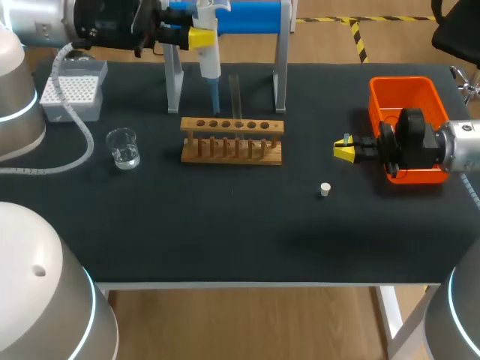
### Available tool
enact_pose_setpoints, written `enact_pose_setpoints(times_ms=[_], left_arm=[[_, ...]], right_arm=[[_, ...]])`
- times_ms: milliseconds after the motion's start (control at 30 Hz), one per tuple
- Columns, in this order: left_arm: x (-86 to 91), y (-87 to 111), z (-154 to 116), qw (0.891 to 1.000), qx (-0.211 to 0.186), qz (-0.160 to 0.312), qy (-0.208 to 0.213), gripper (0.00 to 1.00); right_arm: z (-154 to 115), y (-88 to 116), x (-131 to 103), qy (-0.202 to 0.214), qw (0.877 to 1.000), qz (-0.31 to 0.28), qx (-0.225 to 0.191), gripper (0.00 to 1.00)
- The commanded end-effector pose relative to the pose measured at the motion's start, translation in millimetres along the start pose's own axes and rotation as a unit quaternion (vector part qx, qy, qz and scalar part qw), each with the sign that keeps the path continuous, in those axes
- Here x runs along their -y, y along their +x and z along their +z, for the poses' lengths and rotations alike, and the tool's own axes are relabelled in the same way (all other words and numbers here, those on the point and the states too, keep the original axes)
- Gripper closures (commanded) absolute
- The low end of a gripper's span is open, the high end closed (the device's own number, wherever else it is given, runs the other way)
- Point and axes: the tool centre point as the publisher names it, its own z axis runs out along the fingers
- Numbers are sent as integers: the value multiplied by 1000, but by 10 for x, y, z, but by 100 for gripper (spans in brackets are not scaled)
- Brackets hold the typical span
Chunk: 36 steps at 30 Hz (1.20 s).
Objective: Invert the test tube, pick up the pipette, mount the tip to pipette, aspirate from beaker and dispense into the tube, eject the tip, return the pipette, and cap with the stopper.
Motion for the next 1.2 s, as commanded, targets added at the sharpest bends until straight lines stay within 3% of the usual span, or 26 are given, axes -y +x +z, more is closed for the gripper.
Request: enact_pose_setpoints(times_ms=[33,567,1200], left_arm=[[17,13,23,1000,2,2,-10,100],[35,33,53,1000,14,11,-16,100],[11,97,101,1000,-6,1,-15,100]], right_arm=[[-10,0,-1,0,1000,0,-1,100],[-10,0,-1,0,1000,0,-1,100],[-10,0,-1,0,1000,0,-1,100]])
